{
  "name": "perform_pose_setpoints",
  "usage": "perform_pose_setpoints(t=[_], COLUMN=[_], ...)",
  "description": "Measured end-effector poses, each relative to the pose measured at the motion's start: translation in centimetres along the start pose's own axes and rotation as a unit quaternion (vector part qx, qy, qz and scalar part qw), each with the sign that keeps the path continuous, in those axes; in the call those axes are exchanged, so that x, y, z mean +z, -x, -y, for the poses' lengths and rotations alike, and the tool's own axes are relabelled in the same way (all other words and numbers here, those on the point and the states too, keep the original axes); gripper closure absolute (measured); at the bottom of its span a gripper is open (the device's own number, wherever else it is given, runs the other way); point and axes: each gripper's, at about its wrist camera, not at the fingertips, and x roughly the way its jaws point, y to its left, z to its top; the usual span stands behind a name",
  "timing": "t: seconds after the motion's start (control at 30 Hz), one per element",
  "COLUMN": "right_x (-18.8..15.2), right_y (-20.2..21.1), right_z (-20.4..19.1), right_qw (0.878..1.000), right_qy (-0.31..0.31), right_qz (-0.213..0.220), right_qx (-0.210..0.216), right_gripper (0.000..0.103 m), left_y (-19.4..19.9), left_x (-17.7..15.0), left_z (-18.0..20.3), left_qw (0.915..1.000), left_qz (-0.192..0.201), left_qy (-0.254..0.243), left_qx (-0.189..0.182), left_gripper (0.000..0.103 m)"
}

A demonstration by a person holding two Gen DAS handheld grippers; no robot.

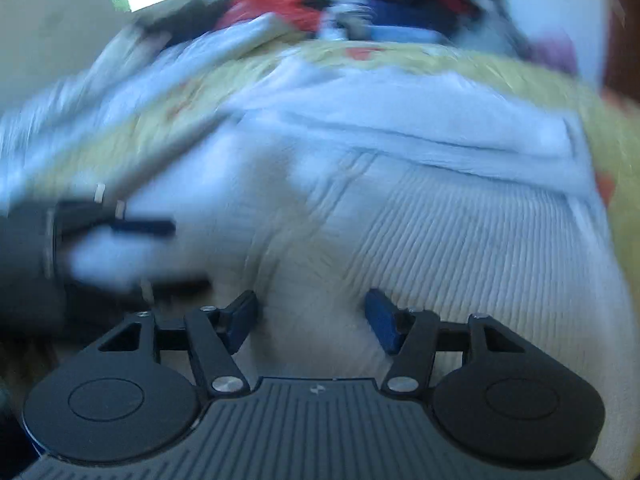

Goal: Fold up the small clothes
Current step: 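Open both tools on the folded cardigan and withdraw them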

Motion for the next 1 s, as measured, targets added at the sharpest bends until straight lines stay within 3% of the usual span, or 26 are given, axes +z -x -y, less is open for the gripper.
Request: perform_pose_setpoints(t=[0.03,0.13,0.27,0.4,0.57,0.6,0.63,0.73,0.9,1.0], right_x=[-0.6,-1.0,1.9,5.0,5.8,5.5,4.8,3.6,3.4,3.4], right_y=[0.4,1.2,1.3,0.5,-3.8,-4.6,-4.9,-4.7,-3.8,-2.8], right_z=[-0.7,-0.3,2.7,5.6,8.1,8.6,8.9,9.3,9.9,9.2], right_qw=[1.0,1.0,0.997,0.996,0.994,0.993,0.994,0.995,0.994,0.991], right_qy=[0.027,0.01,-0.072,-0.086,-0.066,-0.065,-0.059,-0.045,-0.048,-0.057], right_qz=[0.001,-0.002,0.0,0.028,-0.022,-0.031,-0.014,0.008,0.004,0.009], right_qx=[-0.014,-0.007,0.018,-0.023,-0.086,-0.093,-0.09,-0.087,-0.096,-0.119], right_gripper=[0.039,0.038,0.036,0.024,0.021,0.014,0.012,0.011,0.011,0.02], left_y=[0.2,0.4,0.6,1.3,1.5,1.5,1.5,1.5,1.5,1.6], left_x=[-0.2,-0.7,-0.4,-0.5,-0.5,-0.5,-0.6,-0.6,-0.6,-0.7], left_z=[-0.4,-0.6,-0.5,-0.3,-0.2,-0.2,-0.2,-0.2,-0.3,-0.2], left_qw=[0.9999,0.9999,0.9999,0.9998,0.9998,0.9998,0.9997,0.9997,0.9997,0.9997], left_qz=[-0.004,0.005,0.006,0.012,0.011,0.011,0.011,0.011,0.012,0.013], left_qy=[0.011,0.009,0.011,0.016,0.018,0.018,0.018,0.02,0.017,0.019], left_qx=[-0.009,-0.012,-0.011,-0.008,-0.007,-0.008,-0.008,-0.007,-0.008,-0.007], left_gripper=[0.039,0.039,0.039,0.039,0.039,0.039,0.039,0.039,0.039,0.039])
